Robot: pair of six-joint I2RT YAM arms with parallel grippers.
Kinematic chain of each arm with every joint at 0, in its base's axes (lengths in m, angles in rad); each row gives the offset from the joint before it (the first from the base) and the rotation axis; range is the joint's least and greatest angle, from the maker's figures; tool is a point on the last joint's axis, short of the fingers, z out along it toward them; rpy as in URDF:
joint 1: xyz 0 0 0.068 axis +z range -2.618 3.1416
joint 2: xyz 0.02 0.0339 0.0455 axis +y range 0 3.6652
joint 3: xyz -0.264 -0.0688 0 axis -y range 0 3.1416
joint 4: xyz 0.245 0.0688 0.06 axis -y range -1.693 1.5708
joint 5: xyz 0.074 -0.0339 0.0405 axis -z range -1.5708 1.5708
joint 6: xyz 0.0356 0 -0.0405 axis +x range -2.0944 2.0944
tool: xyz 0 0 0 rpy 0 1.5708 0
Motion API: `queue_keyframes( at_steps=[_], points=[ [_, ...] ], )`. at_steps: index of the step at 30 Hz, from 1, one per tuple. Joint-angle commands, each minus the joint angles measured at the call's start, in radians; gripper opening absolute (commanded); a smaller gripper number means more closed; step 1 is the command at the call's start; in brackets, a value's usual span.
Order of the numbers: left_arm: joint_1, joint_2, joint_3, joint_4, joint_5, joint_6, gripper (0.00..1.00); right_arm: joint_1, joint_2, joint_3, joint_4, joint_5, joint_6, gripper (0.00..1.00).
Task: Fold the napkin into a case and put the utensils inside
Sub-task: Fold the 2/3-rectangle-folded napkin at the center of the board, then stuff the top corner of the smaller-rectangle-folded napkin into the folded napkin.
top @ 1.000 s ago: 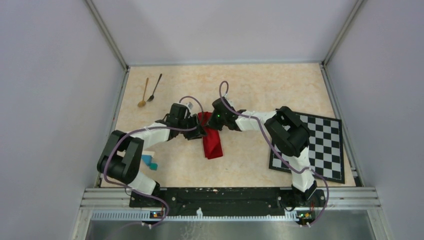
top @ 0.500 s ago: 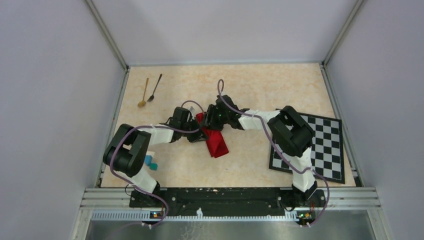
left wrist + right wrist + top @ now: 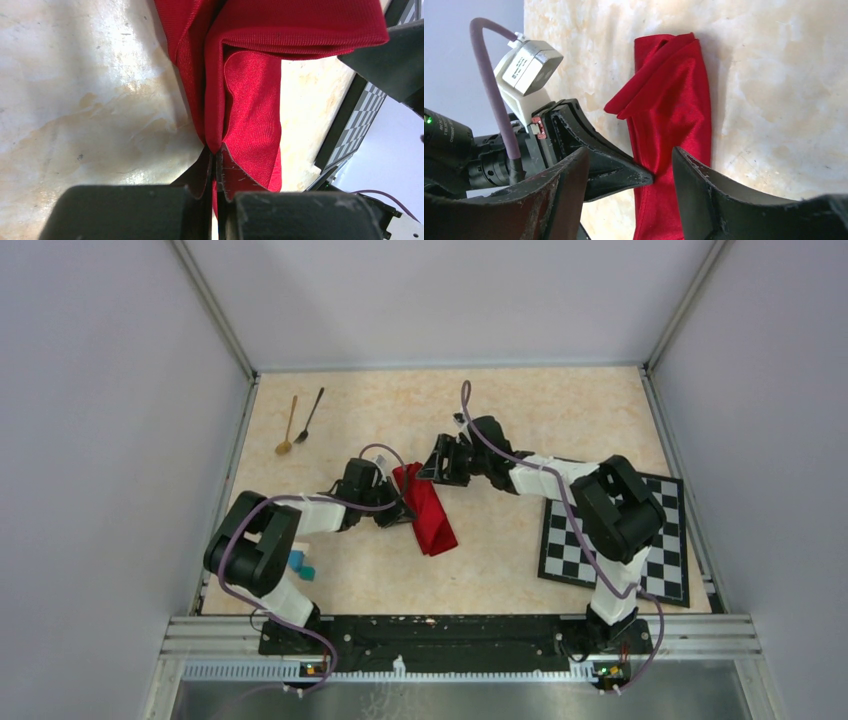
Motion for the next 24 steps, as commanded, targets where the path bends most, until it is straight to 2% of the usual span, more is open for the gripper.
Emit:
queue_keyframes(
  at_steps=[1,20,24],
  points=[
    [-0.002,-0.016,-0.026,-0.071,-0.064,0.020,0.00,0.015,0.027,0.091,0.048,-0.031,-0.070,0.61],
    [-0.006,-0.027,-0.032,-0.073,-0.082,0.026,0.00,0.098,0.153,0.249,-0.090,0.119,0.017,0.52],
    [-0.012,-0.030,-0.034,-0.072,-0.087,0.026,0.00,0.099,0.158,0.256,-0.097,0.134,0.020,0.46]
  ],
)
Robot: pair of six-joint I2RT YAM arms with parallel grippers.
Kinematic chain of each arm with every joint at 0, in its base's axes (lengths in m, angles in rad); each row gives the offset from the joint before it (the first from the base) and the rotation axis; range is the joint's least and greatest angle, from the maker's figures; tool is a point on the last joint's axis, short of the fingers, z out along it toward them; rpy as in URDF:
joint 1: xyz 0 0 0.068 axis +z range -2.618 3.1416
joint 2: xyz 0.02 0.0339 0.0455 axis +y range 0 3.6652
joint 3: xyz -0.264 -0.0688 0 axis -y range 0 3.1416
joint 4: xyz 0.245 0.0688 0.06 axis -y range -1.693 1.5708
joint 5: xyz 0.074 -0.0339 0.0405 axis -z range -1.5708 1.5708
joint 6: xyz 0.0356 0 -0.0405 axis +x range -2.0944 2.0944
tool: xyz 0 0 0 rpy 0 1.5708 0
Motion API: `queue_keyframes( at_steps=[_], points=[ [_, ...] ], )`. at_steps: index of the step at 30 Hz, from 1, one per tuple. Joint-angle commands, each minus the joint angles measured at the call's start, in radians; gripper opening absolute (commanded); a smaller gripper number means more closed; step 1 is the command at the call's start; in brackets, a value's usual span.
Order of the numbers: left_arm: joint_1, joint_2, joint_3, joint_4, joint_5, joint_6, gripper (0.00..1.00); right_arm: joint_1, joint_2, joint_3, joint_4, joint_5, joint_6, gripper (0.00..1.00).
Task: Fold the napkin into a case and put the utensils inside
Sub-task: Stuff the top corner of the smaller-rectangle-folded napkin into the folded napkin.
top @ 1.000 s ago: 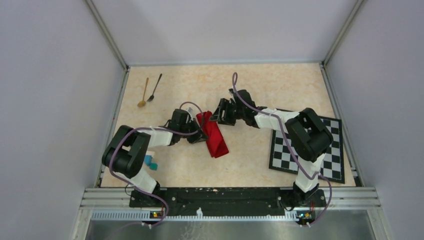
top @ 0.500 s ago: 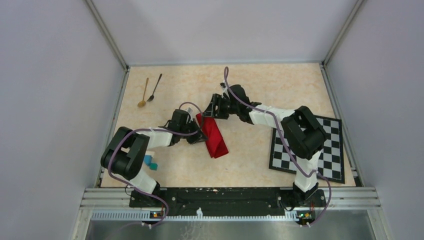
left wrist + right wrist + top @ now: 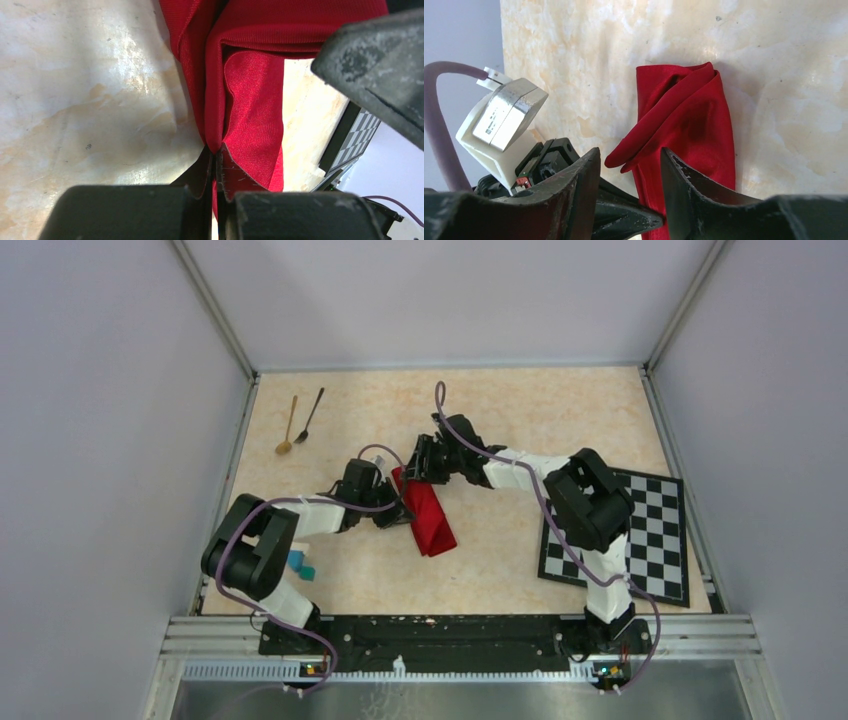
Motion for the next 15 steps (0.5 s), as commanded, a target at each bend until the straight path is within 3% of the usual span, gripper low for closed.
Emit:
queue_keyframes(
  at_steps=[1,7,10,11,15],
  points=[
    [-0.007,-0.008,-0.031,-0.042,-0.053,0.022,0.00,0.010,0.002,0.051,-0.001,0.038,0.009,0.44],
    [-0.016,-0.010,-0.031,-0.042,-0.067,0.023,0.00,0.011,0.025,0.064,0.000,0.036,0.013,0.30],
    [-0.018,-0.024,-0.035,-0.037,-0.053,0.028,0.03,0.008,0.014,0.048,0.017,0.039,0.005,0.00],
    [-0.016,-0.042,-0.038,-0.038,-0.044,0.028,0.10,0.007,0.007,0.038,0.027,0.035,0.004,0.00],
    [0.007,-0.181,-0.028,-0.103,-0.079,0.047,0.56,-0.016,0.001,0.025,0.049,-0.044,-0.005,0.00]
  ],
)
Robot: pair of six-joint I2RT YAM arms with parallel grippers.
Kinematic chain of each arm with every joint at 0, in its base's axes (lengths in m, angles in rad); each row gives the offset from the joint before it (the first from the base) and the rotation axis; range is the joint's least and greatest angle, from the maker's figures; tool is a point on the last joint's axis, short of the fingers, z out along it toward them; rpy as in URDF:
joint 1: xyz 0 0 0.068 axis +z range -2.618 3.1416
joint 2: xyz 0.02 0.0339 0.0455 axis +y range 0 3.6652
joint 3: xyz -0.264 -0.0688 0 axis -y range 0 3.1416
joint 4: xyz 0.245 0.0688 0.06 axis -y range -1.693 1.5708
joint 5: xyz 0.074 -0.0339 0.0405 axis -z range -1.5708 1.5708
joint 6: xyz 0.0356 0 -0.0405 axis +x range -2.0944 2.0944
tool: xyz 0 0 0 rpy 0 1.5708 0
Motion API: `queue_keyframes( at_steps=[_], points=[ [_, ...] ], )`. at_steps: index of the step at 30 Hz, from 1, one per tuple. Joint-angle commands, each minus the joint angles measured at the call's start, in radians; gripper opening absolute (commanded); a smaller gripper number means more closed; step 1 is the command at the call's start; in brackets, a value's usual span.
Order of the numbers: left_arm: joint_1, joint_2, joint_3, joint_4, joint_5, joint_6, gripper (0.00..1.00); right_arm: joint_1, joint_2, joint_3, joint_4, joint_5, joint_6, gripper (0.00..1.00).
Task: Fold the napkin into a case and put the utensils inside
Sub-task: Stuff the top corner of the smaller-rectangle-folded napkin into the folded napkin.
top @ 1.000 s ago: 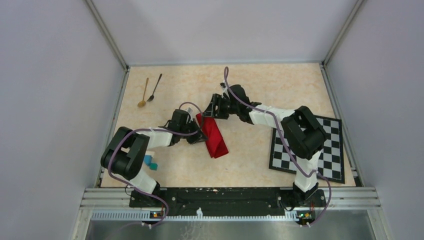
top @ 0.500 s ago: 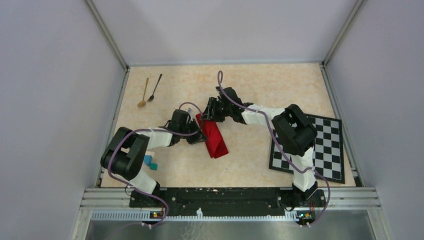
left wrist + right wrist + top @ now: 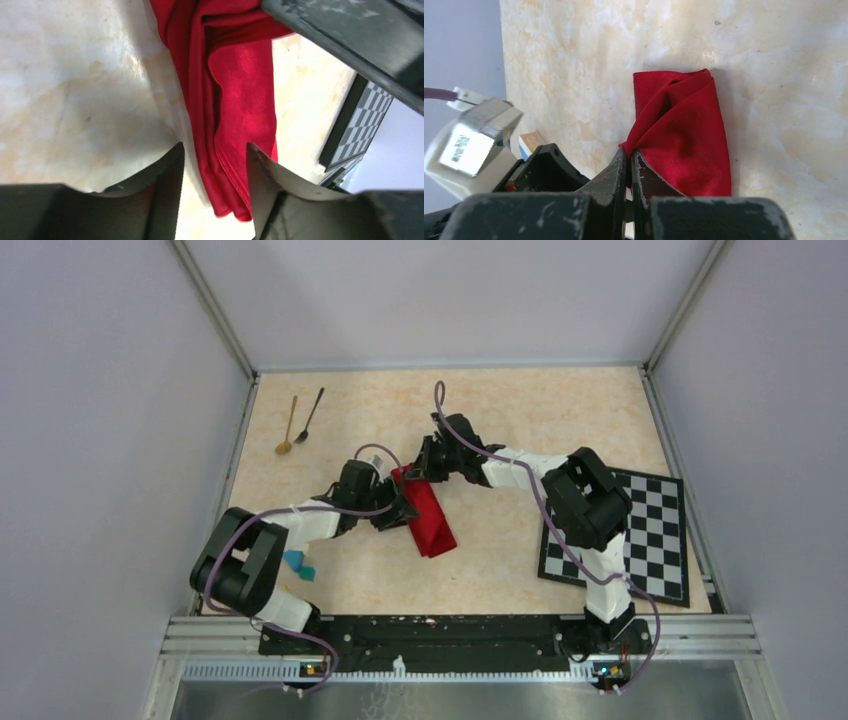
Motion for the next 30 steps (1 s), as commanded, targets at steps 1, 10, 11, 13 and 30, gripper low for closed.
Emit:
queue_keyframes(
  at_steps=[1,10,11,13,30],
  points=[
    [0.026,-0.164,0.005,-0.139,-0.090,0.053,0.64,-0.019,-0.022,-0.005,0.065,-0.078,-0.019,0.00],
    [0.085,-0.195,0.191,-0.268,-0.320,0.131,0.78,-0.086,-0.050,-0.048,0.091,-0.207,-0.029,0.00],
    [0.085,-0.165,0.223,-0.272,-0.324,0.153,0.71,-0.091,-0.050,-0.046,0.088,-0.220,-0.031,0.00],
    [0.083,-0.079,0.299,-0.303,-0.315,0.201,0.58,-0.094,-0.046,-0.042,0.084,-0.234,-0.035,0.00],
    [-0.094,0.276,0.638,-0.501,-0.600,0.387,0.38,-0.095,-0.032,-0.045,0.104,-0.253,-0.019,0.00]
  ],
)
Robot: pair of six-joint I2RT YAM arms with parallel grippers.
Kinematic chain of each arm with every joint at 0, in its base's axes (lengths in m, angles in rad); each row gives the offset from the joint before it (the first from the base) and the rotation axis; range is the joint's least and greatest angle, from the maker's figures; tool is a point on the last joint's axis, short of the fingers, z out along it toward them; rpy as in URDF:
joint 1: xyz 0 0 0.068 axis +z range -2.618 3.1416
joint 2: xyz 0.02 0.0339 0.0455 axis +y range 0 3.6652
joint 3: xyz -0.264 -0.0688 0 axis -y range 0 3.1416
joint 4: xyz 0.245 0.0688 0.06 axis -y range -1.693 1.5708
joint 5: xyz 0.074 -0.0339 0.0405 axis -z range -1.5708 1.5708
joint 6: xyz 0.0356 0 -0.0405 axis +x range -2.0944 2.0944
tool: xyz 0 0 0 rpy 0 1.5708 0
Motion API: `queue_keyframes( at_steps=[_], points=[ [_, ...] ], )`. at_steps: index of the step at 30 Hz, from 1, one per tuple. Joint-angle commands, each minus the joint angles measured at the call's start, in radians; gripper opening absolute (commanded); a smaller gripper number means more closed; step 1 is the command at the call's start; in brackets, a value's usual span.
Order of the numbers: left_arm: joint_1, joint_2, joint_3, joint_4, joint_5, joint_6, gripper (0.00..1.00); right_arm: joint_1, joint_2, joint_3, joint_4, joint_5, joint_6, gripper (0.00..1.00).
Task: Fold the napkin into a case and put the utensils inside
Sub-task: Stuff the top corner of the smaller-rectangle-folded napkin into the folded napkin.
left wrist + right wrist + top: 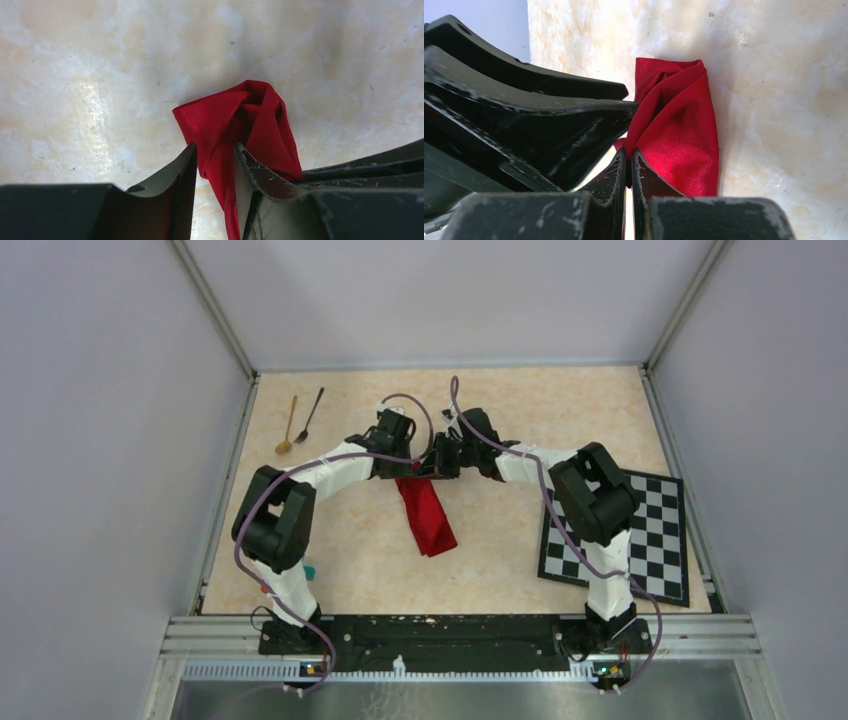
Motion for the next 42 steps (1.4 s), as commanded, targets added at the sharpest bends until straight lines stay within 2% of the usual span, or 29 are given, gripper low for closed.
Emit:
queue_keyframes(
  at_steps=[1,6,16,23,32,36,42],
  points=[
    [-0.039,0.047,0.067,-0.049,-0.105,0.035,0.37,0.002,-0.032,0.002,0.045,-0.019,-0.003,0.00],
    [-0.056,0.084,0.095,-0.075,-0.163,0.028,0.34,0.003,-0.032,-0.002,0.044,-0.018,-0.003,0.00],
    [-0.069,0.114,0.125,-0.096,-0.233,0.026,0.21,0.002,-0.016,-0.005,0.053,-0.027,0.003,0.00],
    [-0.069,0.097,0.125,-0.081,-0.205,0.037,0.04,0.007,-0.007,0.024,-0.002,-0.016,-0.022,0.00],
    [-0.068,0.010,0.028,0.014,-0.121,0.023,0.00,0.029,0.067,0.107,-0.066,-0.002,-0.020,0.00],
    [-0.065,0.000,0.011,0.024,-0.117,0.021,0.00,0.037,0.105,0.182,-0.164,0.041,-0.033,0.00],
    [-0.057,-0.004,-0.002,0.034,-0.107,0.024,0.00,0.042,0.067,0.226,-0.369,0.133,-0.123,0.00]
  ],
)
